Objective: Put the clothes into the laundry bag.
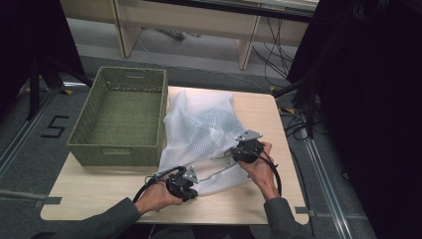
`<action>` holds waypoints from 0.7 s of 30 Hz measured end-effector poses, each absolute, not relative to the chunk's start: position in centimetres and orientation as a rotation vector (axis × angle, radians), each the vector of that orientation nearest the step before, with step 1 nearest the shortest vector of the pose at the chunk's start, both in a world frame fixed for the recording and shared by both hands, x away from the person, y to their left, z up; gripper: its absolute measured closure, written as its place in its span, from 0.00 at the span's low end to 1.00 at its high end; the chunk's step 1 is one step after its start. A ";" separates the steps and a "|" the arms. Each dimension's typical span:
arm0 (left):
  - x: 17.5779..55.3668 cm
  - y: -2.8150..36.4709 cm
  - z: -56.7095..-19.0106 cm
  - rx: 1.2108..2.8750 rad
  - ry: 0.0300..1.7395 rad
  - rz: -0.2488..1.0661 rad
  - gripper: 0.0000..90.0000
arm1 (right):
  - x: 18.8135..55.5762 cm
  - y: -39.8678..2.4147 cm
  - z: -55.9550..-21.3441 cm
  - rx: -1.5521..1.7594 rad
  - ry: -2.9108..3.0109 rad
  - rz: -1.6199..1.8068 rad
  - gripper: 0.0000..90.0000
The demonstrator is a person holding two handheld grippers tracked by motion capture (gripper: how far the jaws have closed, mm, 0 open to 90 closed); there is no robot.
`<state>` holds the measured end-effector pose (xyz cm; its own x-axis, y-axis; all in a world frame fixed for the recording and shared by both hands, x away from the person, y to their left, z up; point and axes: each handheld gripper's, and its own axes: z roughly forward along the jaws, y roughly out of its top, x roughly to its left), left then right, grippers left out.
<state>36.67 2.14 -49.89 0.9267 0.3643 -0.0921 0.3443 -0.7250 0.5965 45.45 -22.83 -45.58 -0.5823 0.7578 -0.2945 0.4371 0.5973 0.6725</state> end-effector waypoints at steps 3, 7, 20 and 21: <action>36.7 2.2 -49.9 2.440 0.503 0.038 0.95 | 45.6 -22.5 -45.7 0.933 2.286 0.753 0.89; 36.7 2.2 -49.9 2.440 0.505 0.038 0.95 | 45.3 -23.0 -45.0 0.954 2.286 0.786 1.00; 36.6 2.1 -49.9 2.439 0.508 0.044 0.96 | 41.6 -23.2 -44.3 0.969 2.508 0.759 1.00; 36.6 2.1 -49.9 2.441 0.507 0.045 0.96 | 41.7 -23.0 -45.4 0.941 2.514 0.690 1.00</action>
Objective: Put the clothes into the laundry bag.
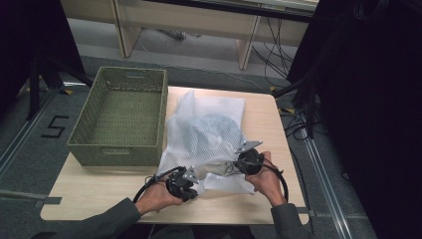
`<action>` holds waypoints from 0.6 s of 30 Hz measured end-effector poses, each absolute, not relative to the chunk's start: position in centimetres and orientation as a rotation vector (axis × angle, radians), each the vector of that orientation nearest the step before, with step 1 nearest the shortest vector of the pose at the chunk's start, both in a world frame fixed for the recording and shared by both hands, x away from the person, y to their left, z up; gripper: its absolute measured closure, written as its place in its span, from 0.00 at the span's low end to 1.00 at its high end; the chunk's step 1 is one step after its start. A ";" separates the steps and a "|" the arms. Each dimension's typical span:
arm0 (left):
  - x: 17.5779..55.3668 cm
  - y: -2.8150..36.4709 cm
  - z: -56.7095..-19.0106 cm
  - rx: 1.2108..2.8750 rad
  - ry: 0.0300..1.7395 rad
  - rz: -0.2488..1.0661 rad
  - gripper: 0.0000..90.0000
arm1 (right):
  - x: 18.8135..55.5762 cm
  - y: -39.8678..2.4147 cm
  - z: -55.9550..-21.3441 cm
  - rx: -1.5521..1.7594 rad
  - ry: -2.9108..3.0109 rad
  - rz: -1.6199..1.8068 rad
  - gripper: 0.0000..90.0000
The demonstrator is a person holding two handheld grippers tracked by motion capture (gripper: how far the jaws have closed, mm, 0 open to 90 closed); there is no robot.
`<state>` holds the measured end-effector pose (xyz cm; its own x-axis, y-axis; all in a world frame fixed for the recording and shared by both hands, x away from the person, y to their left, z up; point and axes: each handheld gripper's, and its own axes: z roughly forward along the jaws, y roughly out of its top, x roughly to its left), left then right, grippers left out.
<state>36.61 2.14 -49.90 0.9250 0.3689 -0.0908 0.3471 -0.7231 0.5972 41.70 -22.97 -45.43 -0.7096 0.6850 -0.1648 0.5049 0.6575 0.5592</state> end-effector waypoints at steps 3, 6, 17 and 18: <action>36.6 2.2 -49.9 2.440 0.507 0.045 0.95 | 42.6 -23.3 -47.4 0.976 2.562 0.563 1.00; 36.6 2.2 -49.9 2.435 0.512 0.038 0.95 | 43.0 -23.6 -47.3 1.000 2.526 0.584 0.99; 36.3 2.5 -49.4 2.449 0.503 0.023 0.92 | 41.1 -22.5 -45.3 0.831 2.466 0.774 0.67; 36.2 2.7 -49.2 2.455 0.492 0.027 0.92 | 41.3 -22.3 -45.8 0.815 2.464 0.755 0.67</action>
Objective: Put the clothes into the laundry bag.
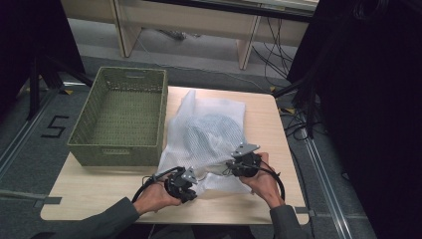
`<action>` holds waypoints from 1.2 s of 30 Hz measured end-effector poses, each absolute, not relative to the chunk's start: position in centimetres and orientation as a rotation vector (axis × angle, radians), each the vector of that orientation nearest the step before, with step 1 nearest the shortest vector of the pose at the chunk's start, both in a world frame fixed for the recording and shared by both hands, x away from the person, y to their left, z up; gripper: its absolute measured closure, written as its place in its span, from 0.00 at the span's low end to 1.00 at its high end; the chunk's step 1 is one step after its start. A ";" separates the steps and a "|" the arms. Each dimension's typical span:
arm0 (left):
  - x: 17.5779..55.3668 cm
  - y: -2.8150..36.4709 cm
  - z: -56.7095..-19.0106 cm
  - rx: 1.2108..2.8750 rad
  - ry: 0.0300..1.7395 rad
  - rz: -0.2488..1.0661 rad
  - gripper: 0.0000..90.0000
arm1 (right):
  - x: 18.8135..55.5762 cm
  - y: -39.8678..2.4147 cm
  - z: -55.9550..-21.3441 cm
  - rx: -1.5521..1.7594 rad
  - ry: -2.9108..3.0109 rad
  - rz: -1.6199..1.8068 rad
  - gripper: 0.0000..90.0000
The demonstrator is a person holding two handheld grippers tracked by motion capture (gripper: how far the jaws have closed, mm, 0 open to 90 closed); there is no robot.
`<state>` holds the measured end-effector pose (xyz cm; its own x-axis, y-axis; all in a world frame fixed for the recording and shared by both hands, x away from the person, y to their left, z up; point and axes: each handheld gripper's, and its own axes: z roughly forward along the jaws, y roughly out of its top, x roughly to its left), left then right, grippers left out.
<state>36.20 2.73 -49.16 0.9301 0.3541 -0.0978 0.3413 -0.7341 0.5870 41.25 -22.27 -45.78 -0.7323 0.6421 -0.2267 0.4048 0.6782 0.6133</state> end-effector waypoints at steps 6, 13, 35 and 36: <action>36.1 4.4 -48.5 2.472 0.495 0.064 0.93 | 41.4 -21.9 -45.8 0.756 2.488 0.713 1.00; 35.4 5.9 -47.1 2.413 0.519 0.071 0.89 | 41.2 -23.1 -44.9 0.761 2.589 0.680 1.00; 34.6 12.0 -45.5 2.243 0.697 0.099 0.57 | 38.6 -26.8 -44.8 1.149 2.410 0.923 0.53; 34.6 12.2 -45.5 2.233 0.705 0.090 0.55 | 38.6 -26.9 -44.9 1.147 2.379 0.970 0.51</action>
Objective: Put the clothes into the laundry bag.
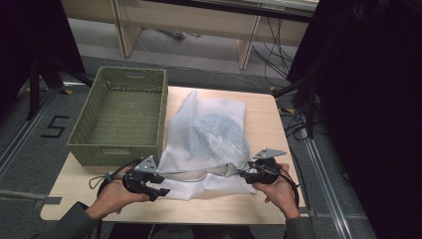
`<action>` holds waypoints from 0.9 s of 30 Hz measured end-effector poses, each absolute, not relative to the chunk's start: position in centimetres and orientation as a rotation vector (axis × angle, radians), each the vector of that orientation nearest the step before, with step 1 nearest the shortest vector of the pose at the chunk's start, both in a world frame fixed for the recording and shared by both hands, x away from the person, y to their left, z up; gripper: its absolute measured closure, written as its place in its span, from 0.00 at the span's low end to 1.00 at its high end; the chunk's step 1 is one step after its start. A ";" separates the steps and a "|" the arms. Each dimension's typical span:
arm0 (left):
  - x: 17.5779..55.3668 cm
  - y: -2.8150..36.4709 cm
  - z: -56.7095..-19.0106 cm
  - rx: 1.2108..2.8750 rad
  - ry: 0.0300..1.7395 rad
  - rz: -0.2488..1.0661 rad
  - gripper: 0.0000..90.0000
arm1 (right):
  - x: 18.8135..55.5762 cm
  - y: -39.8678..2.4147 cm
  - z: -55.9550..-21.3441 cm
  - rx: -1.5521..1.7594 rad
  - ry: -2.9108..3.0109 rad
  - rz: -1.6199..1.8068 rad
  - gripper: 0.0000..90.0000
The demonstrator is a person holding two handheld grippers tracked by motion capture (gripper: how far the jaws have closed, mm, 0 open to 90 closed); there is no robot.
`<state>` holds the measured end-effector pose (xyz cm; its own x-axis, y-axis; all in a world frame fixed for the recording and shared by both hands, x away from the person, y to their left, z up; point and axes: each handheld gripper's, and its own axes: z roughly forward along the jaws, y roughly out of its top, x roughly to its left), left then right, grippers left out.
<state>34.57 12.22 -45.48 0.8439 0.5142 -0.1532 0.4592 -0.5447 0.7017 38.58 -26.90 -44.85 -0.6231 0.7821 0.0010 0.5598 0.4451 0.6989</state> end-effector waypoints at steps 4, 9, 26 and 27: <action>34.6 12.9 -45.5 2.227 0.728 0.115 0.46 | 38.3 -27.4 -44.4 1.200 2.332 1.080 0.45; 34.4 13.6 -45.4 2.233 0.738 0.138 0.39 | 37.6 -26.9 -44.2 1.319 2.317 1.196 0.39; 32.9 14.8 -45.6 2.213 0.806 0.156 0.27 | 33.6 -25.7 -44.5 1.277 2.361 1.266 0.34; 32.7 14.7 -45.6 2.199 0.822 0.150 0.27 | 33.1 -25.6 -44.4 1.333 2.361 1.248 0.34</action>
<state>32.72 14.73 -45.64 0.7851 0.6019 -0.1463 0.5113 -0.4965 0.7014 33.08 -25.60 -44.43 -0.5913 0.7675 0.2476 0.6368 0.2560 0.7273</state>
